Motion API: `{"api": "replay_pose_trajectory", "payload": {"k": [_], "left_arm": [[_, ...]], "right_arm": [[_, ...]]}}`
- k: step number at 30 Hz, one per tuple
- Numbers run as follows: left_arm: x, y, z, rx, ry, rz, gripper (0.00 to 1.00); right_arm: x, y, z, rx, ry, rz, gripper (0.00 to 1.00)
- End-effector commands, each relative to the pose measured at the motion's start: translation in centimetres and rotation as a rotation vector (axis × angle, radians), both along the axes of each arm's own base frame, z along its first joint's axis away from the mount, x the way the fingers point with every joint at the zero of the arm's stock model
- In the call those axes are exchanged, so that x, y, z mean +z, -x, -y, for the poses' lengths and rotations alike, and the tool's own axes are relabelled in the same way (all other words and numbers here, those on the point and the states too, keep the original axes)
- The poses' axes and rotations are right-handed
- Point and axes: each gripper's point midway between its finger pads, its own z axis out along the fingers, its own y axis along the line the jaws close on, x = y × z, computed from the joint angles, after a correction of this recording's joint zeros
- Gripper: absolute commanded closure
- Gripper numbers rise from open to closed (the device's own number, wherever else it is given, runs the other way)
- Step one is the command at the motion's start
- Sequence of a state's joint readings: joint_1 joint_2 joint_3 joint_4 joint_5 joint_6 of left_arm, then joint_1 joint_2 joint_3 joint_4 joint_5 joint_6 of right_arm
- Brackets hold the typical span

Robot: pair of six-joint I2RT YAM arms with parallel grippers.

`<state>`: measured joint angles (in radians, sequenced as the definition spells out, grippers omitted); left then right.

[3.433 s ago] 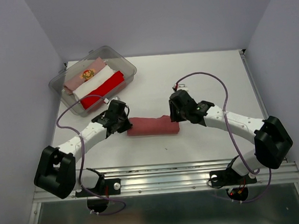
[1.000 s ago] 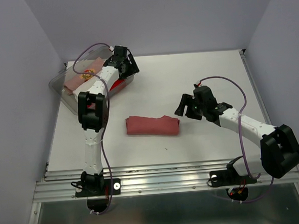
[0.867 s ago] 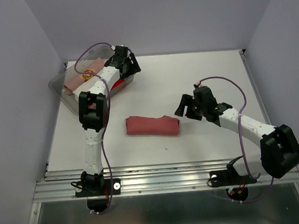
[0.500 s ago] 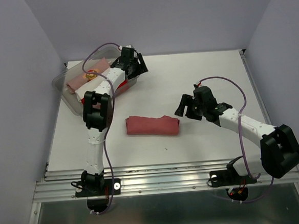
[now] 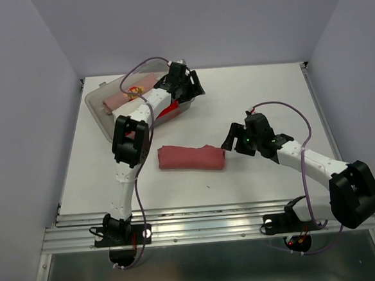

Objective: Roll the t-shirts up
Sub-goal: Move the bin to the center of the board, then pick up the T-shirt from the center of the board.

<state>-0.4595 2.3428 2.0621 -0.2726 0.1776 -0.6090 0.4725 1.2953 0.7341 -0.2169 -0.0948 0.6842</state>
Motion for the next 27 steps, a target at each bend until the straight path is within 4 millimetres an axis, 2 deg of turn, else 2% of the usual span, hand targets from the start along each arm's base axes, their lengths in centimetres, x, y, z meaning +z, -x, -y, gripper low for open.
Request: {"api": "replay_pose_trajectory", "payload": {"k": [1,3,4,6,7,10,13,14,16,18,19,21,22,24,25,27], "left_arm": [[8.5,0.4,1.9,-0.057,0.097,0.138,0.21],[9.5,0.8,1.6,-0.061,0.082,0.147,0.21],[11.2,1.1,1.3,-0.068,0.072,0.177,0.21],[12.3,1.5,0.0,-0.042,0.03,0.195,0.21],[14.0,2.2,-0.8,-0.036,0.012,0.224,0.21],[16.2,3.4,-2.5,0.006,-0.011,0.267,0.21],[19.5,6.3,-4.5,0.031,0.005,0.317,0.2],[20.0,6.7,-4.9,0.043,0.005,0.325,0.2],[20.9,8.3,-6.1,0.064,0.006,0.335,0.2],[20.9,9.5,-6.9,0.072,0.002,0.333,0.2],[21.0,10.7,-7.5,0.073,0.0,0.332,0.2],[20.8,12.0,-8.2,0.078,0.001,0.319,0.2],[20.4,13.6,-8.6,0.068,0.013,0.291,0.2],[20.0,15.7,-9.1,0.064,0.034,0.254,0.21],[19.2,17.7,-9.9,0.08,0.063,0.227,0.21],[18.4,19.5,-10.9,0.111,0.095,0.211,0.21]], "right_arm": [[1.4,-0.2,-0.3,-0.011,-0.045,0.046,0.22],[1.3,0.1,-0.2,-0.018,-0.051,0.04,0.21],[1.1,0.3,-0.1,-0.026,-0.056,0.031,0.21],[0.7,0.7,-0.1,-0.035,-0.067,0.014,0.2],[0.6,0.8,-0.1,-0.035,-0.071,0.008,0.19],[0.0,1.3,-0.5,-0.021,-0.097,-0.01,0.19],[-1.0,1.8,-1.1,-0.007,-0.131,-0.036,0.17],[-1.8,2.3,-1.1,-0.007,-0.138,-0.057,0.16],[-1.9,2.3,-2.3,0.017,-0.207,-0.064,0.15],[-2.3,2.6,-3.0,0.031,-0.266,-0.068,0.14],[-2.6,2.6,-3.2,0.032,-0.274,-0.076,0.13],[-3.8,2.7,-3.3,0.025,-0.279,-0.099,0.13],[-4.1,2.8,-3.4,0.023,-0.285,-0.111,0.13],[-5.0,2.7,-3.5,0.02,-0.281,-0.128,0.14],[-5.2,2.4,-3.5,0.018,-0.28,-0.123,0.15],[-6.0,2.3,-3.5,0.012,-0.271,-0.134,0.21]]}}
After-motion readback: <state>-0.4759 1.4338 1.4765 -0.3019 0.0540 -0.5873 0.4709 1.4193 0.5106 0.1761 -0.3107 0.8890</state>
